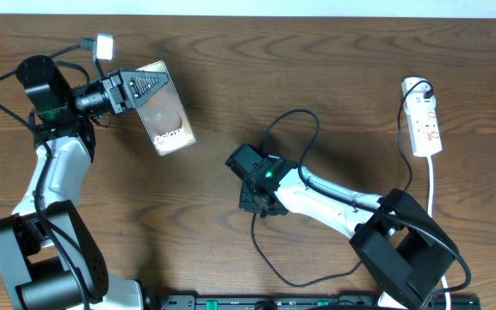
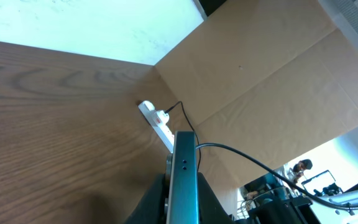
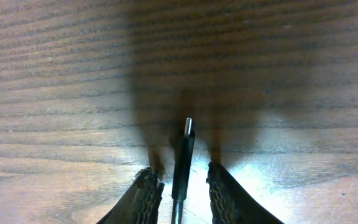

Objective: Plug charger to phone and switch on socket
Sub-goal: 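Lower the right gripper onto the black cable's USB-C end and grasp it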

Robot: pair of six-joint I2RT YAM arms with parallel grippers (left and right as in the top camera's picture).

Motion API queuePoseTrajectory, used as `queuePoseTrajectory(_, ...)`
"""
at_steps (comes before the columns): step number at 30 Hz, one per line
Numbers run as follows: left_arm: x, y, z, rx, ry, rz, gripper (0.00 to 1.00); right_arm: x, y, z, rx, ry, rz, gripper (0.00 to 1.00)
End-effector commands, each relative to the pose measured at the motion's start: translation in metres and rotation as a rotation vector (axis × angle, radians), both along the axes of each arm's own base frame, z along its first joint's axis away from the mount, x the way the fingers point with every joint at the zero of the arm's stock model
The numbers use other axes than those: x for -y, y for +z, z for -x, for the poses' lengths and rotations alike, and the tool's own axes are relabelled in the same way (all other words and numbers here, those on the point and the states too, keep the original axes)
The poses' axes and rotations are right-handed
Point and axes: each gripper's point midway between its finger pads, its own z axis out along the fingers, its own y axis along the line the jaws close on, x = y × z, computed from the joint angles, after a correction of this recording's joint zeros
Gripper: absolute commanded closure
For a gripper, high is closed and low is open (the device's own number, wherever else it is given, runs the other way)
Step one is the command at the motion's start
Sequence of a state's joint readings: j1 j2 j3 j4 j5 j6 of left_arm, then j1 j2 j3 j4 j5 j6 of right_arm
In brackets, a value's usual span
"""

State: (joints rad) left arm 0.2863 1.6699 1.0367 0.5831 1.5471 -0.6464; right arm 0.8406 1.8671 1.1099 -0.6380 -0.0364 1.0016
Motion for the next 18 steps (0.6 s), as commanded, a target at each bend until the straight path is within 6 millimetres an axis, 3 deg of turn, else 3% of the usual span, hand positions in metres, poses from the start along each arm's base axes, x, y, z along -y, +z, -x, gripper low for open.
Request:
queuePoseTrajectory(1,0.0020,0.0061,0.0062,0.030,-0.025,-0.006,0.93,0.0117,-0.0131,-0.0021,-0.013,-0.038,0.044,0.76)
queuePoseTrajectory(18,0.0020,0.0061,0.0061,0.037,-0.025,-0.009,0.93,0.0127,-0.0131,-0.0031,-0.009,-0.043,0.049,0.93)
